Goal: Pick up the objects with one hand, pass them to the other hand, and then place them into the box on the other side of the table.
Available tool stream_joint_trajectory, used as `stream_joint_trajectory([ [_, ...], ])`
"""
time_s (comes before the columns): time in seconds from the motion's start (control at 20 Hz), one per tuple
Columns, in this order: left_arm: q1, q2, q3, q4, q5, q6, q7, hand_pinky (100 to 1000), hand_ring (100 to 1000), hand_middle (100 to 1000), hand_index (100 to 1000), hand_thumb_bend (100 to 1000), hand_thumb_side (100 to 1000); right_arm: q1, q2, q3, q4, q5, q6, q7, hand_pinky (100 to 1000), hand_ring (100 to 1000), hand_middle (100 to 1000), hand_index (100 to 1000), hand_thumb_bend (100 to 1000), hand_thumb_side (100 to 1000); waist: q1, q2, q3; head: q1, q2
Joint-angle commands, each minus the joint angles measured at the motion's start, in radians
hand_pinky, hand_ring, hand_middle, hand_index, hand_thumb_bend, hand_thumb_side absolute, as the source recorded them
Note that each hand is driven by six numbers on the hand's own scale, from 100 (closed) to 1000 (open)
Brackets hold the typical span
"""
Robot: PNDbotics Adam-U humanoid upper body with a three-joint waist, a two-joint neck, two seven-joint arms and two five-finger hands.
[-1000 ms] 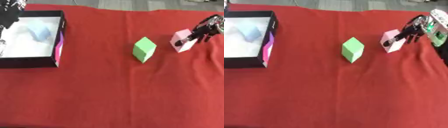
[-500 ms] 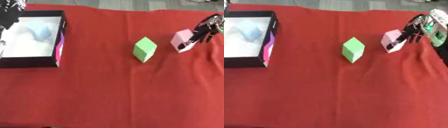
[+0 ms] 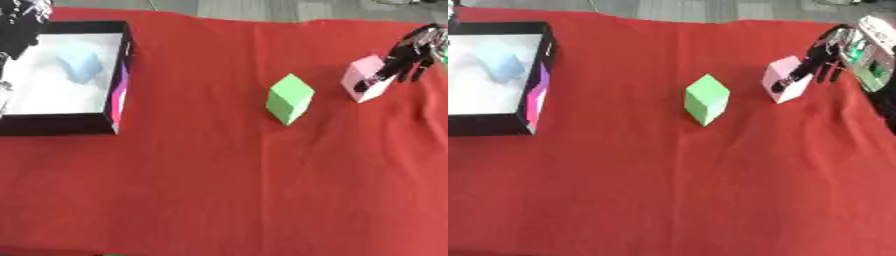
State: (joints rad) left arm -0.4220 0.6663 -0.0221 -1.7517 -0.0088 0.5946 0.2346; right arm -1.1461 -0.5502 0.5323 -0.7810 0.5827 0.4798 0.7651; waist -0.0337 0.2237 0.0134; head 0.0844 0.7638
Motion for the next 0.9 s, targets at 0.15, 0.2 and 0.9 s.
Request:
stream_joint_trajectory([
  [0.15,-0.007,0.017,0.009,-0.006,0.000,0.002,0.000,726,743,602,675,111,771,-0.017,-0.022,0.000,-0.027,-0.025,0.116,0.068,763,731,612,692,627,391,-0.012,-0.004,0.001,0.001,0.006],
  [0.2,-0.007,0.017,0.009,-0.006,-0.001,0.002,-0.001,726,743,602,675,111,772,-0.017,-0.023,0.001,-0.030,-0.029,0.121,0.064,764,729,611,690,604,380,-0.012,-0.004,0.001,0.001,0.006],
  [0.9,-0.006,0.016,0.007,-0.005,0.000,0.004,-0.004,727,744,603,675,105,777,-0.011,-0.035,0.007,-0.073,-0.089,0.193,0.007,760,699,584,657,459,190,-0.012,-0.003,0.001,0.002,0.006],
])
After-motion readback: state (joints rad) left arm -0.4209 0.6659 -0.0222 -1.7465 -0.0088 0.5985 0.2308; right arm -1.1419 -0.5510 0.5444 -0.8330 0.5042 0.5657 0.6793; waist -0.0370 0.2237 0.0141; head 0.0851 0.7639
